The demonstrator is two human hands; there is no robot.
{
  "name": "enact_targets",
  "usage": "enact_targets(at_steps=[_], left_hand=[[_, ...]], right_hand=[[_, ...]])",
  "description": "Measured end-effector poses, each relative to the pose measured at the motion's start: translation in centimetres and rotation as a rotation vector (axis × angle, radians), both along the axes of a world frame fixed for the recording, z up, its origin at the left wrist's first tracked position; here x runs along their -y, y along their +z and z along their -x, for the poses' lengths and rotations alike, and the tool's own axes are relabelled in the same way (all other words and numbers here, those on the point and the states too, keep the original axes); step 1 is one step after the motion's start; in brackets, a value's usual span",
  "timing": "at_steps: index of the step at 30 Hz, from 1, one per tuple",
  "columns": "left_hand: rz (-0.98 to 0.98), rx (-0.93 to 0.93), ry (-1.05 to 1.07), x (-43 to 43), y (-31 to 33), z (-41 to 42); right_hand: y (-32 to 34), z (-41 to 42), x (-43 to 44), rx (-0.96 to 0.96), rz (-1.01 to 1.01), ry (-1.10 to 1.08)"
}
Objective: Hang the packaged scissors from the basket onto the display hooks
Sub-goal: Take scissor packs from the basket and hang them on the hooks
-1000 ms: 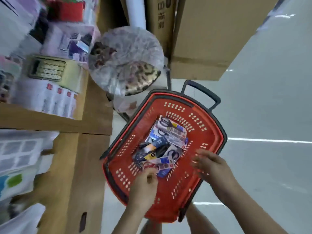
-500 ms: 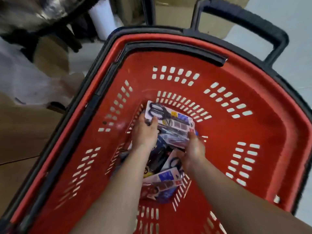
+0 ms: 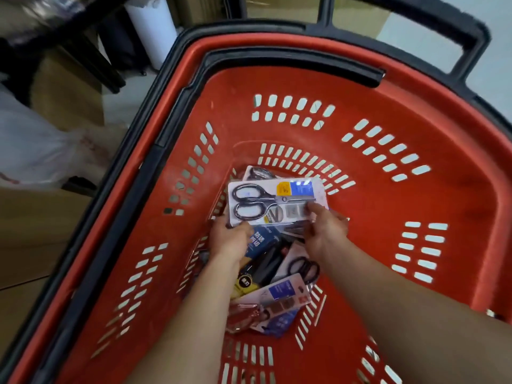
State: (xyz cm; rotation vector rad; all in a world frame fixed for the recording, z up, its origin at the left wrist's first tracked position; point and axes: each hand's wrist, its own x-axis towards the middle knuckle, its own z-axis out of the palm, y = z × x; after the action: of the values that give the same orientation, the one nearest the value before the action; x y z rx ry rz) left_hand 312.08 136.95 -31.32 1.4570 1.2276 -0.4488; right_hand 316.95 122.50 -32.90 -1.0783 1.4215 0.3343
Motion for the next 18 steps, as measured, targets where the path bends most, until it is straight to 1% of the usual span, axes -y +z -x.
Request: enact_targets(at_steps=[4,6,9,11,14,16,18], left_hand=[[0.012,-0.133,-0.144,0.1,-0.5,3.5],[-0.001,-0.197,-0.173,0.3,-0.7,5.1],[0.001,-0.236,-0.1,0.0,-0.9,7.3],[0.055,-0.237,-0.007,0.0,-0.7,8.4],[0.131,-0.184,0.114,0.3,0.9,8.7],[0.116,-0.182,0.144,0.3,2.2,8.2],[0.065,-0.172,0.159,0.1,3.4,7.8]], right_hand=[[-0.5,-1.0,-0.9,-0.016,0.08,0.135],[-0.7,-1.2,-0.8,-0.008,0.117,0.195],[-1.1,-0.9,0.2,-0.06,0.088,0.234],[-1.2,-0.4,0.9,-0.106,0.0,0.257],[0.3,-0.1,0.9,-0.085,-0.136,0.257],[2.8,-0.3,0.6,-0.028,-0.109,0.3],[5.3,-0.3,0.5,0.067,-0.011,0.415]])
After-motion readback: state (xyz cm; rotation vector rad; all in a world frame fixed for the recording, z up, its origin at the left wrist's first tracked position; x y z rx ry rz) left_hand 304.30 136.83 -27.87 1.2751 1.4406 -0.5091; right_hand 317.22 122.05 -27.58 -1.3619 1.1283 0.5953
